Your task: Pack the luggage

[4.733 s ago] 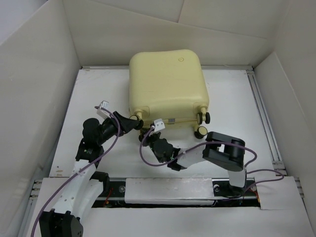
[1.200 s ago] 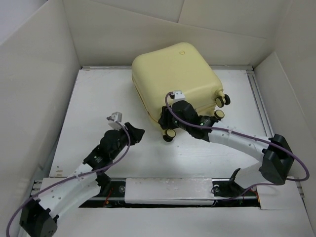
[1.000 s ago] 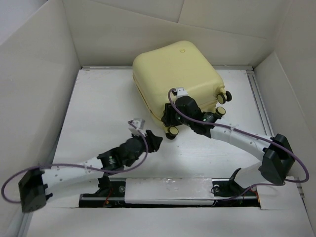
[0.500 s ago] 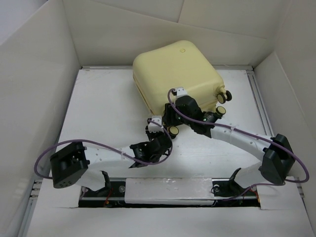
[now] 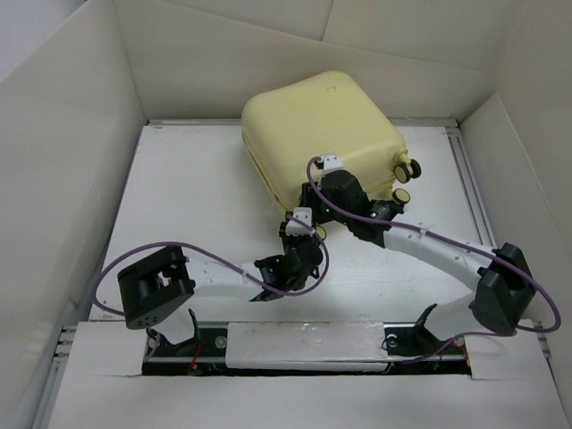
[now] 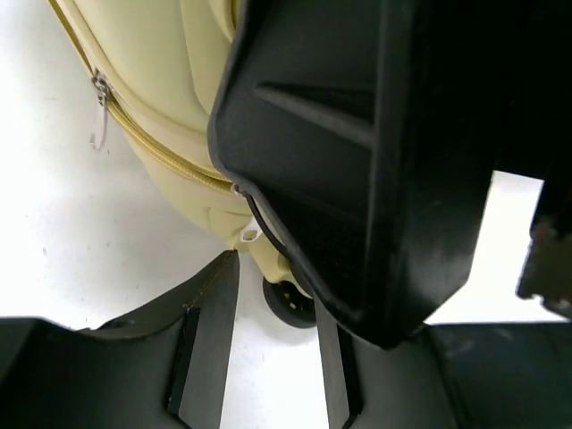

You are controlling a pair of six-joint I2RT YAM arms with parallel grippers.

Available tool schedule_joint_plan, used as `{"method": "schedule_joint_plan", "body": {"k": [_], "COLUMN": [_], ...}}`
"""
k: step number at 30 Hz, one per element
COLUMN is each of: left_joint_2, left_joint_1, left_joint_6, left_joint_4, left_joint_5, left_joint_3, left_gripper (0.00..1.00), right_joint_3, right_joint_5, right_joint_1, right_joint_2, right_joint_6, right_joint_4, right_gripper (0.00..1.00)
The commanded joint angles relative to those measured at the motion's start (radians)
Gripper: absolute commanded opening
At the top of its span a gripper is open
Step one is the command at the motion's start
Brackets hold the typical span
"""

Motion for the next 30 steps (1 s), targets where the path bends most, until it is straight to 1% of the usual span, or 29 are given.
{"method": "schedule_joint_plan", "body": {"k": [1,3,6,8,9,11,14,15,16,19,24,27,28,30], "left_joint_2": [0.057,0.077,0.123,0.154,0.166,0.197,0.226,0.226,0.226,0.226,0.165,0.102,0.058,0.015], "left_joint_1": [0.090,0.099,0.108,0.108,0.108,0.119,0.128,0.128,0.128,0.150,0.159,0.169,0.197,0.206], "left_joint_6": [0.084,0.093,0.106,0.115,0.126,0.126,0.150,0.150,0.150,0.146,0.071,0.029,0.011,-0.051], "left_joint_4": [0.098,0.107,0.116,0.128,0.128,0.138,0.174,0.185,0.194,0.194,0.188,0.188,0.159,0.118], "left_joint_5": [-0.045,-0.057,-0.126,-0.157,-0.176,-0.177,-0.192,-0.192,-0.201,-0.201,-0.212,-0.212,-0.191,-0.172], "left_joint_3": [0.076,0.100,0.126,0.138,0.151,0.161,0.171,0.171,0.160,0.137,0.014,-0.059,-0.059,-0.101], "left_gripper": [0.33,0.29,0.28,0.25,0.25,0.24,0.15,0.11,0.00,0.00,0.00,0.00,0.00,0.00], "right_joint_3": [0.068,0.059,0.037,0.026,0.026,0.002,-0.017,-0.017,-0.026,-0.046,-0.081,-0.112,-0.131,-0.150], "right_joint_5": [-0.178,-0.187,-0.206,-0.215,-0.215,-0.229,-0.229,-0.229,-0.212,-0.188,-0.119,-0.108,-0.108,-0.108], "right_joint_1": [0.073,0.084,0.093,0.093,0.105,0.105,0.105,0.105,0.105,0.105,0.105,0.081,0.081,0.061], "right_joint_2": [-0.122,-0.122,-0.143,-0.156,-0.156,-0.175,-0.185,-0.185,-0.185,-0.203,-0.223,-0.244,-0.245,-0.280], "right_joint_6": [0.007,0.007,0.007,0.007,0.007,0.007,0.007,0.007,0.007,-0.002,-0.002,-0.002,0.007,0.007], "right_joint_4": [0.130,0.130,0.140,0.140,0.140,0.160,0.160,0.160,0.160,0.160,0.160,0.160,0.160,0.160], "right_gripper": [0.02,0.01,0.01,0.00,0.00,0.00,0.00,0.00,0.00,0.00,0.00,0.00,0.00,0.00]}}
